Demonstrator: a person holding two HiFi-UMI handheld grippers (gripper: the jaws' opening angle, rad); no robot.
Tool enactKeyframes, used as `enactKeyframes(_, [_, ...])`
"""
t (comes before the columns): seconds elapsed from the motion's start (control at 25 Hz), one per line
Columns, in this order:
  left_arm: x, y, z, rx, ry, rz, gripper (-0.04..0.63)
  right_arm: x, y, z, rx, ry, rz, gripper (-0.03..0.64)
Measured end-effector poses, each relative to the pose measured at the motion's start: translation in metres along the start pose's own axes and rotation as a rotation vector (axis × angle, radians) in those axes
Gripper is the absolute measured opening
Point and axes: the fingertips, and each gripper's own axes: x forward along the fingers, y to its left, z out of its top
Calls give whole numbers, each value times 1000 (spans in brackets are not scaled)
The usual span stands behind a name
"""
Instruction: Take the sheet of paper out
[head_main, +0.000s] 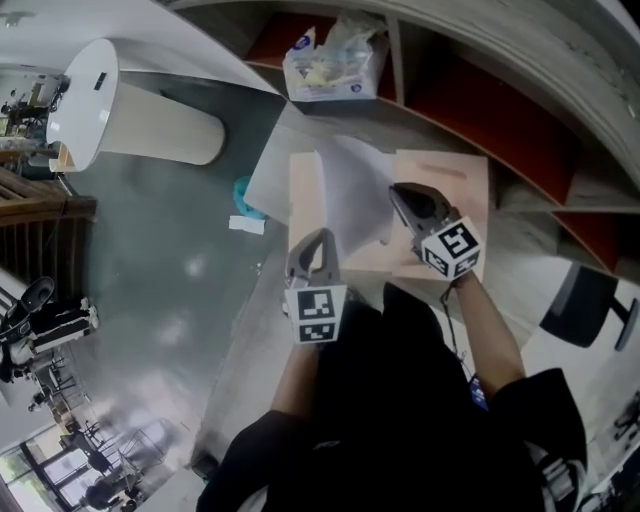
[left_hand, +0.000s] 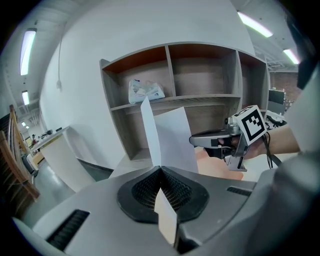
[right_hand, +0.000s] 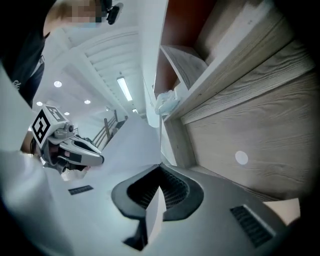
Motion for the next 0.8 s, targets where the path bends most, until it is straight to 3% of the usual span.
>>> enactKeyframes(0.8, [-52, 71, -37, -106, -130, -25, 44, 24, 114, 29, -150, 38, -59, 17])
